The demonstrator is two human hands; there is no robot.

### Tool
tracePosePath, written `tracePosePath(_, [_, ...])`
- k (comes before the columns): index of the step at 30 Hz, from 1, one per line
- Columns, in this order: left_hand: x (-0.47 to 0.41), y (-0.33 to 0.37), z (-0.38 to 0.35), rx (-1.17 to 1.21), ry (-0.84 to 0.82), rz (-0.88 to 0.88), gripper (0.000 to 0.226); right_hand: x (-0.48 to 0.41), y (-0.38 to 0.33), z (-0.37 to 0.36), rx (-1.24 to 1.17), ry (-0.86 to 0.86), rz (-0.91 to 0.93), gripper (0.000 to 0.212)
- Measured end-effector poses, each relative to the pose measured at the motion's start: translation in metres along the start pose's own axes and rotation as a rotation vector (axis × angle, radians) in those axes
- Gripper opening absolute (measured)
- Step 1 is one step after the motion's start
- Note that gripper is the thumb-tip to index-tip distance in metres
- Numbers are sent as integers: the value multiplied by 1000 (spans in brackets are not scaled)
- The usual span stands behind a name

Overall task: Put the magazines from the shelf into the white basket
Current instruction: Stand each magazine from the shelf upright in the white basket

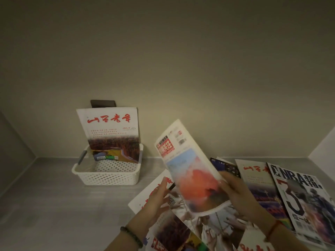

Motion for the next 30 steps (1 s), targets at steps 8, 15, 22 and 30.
tracePosePath(8, [16,88,75,276,174,-426,23,-21,-55,-57,-316,94,-30,20])
tracePosePath(15, [17,147,178,105,354,-442,16,-92,-96,-133,79,245,31,15])
tracePosePath(22, [-24,188,276,-162,544,-506,20,-163,-111,-212,-7,256,-12,9])
tracePosePath(30, [-98,159,322,-175,630,-386,21,-202,-62,-269,137,249,-147,18])
Point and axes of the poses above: each hand's wrist, its own x-axis away from the middle knuckle, its own z-axis out of the back of the hand, y = z × x, the point moved 6 cm from there along -x, towards the middle knuckle, and after that the axes turned 5 degrees about y, right-handed, at the moved point
